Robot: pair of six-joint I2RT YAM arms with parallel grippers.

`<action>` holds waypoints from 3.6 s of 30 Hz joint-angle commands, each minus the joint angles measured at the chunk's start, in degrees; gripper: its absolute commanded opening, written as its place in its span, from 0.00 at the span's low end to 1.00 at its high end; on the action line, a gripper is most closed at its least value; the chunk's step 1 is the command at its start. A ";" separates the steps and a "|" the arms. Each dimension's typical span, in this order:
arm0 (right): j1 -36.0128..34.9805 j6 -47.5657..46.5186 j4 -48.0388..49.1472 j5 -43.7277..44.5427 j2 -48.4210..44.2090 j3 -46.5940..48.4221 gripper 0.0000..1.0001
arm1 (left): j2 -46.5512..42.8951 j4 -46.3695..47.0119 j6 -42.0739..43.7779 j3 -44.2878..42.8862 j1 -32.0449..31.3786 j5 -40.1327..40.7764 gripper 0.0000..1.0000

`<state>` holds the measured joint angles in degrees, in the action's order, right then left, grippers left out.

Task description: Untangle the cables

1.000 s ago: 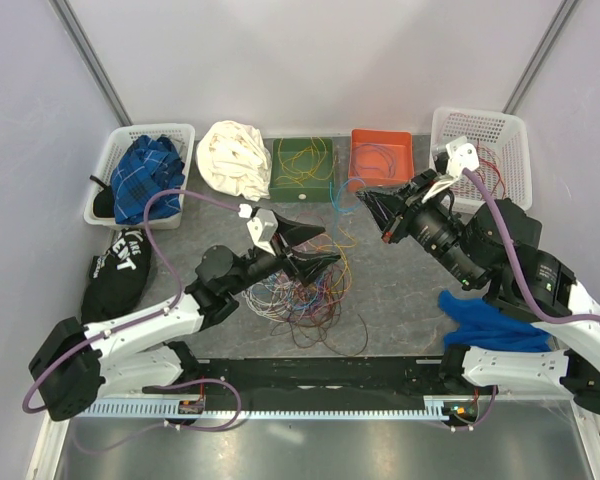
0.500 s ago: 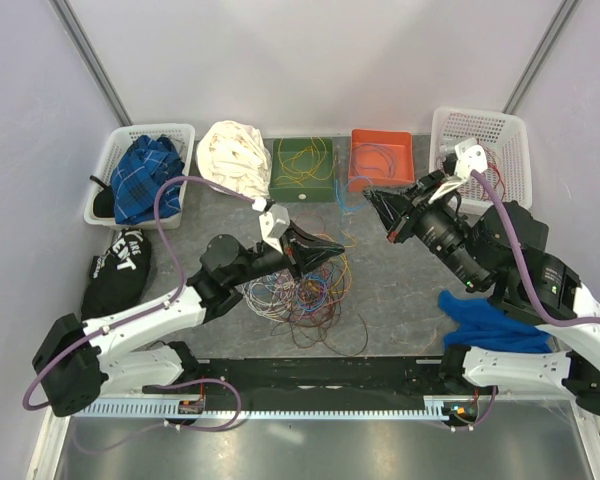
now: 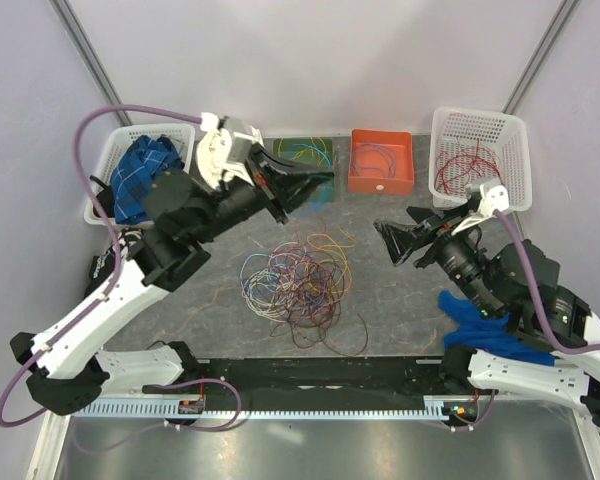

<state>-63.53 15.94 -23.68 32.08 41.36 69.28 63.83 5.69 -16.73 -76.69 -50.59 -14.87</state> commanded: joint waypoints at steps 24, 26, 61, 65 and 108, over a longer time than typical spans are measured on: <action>-0.28 -2.23 38.18 -14.14 -2.35 -21.29 0.80 | 6.65 -14.05 -7.26 -6.03 -0.13 0.46 0.02; -0.28 -2.76 39.76 -13.88 -0.41 -21.29 0.80 | 6.83 -13.35 -7.79 -5.50 -0.13 0.02 0.02; 15.68 -1.36 19.82 -3.33 20.33 0.75 0.00 | -11.09 -20.01 -11.56 14.79 -0.04 30.59 1.00; 22.82 -0.57 18.59 -4.30 27.25 6.91 0.00 | -17.85 -21.43 -15.69 21.12 -0.04 34.03 1.00; 42.45 4.89 7.59 -14.67 66.41 43.86 0.82 | -23.14 -25.56 -27.56 40.38 -0.04 32.28 1.00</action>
<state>-16.53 20.38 -19.27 16.91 117.93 117.95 41.45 -21.71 -41.80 -34.74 -50.50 16.51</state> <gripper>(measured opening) 0.829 0.993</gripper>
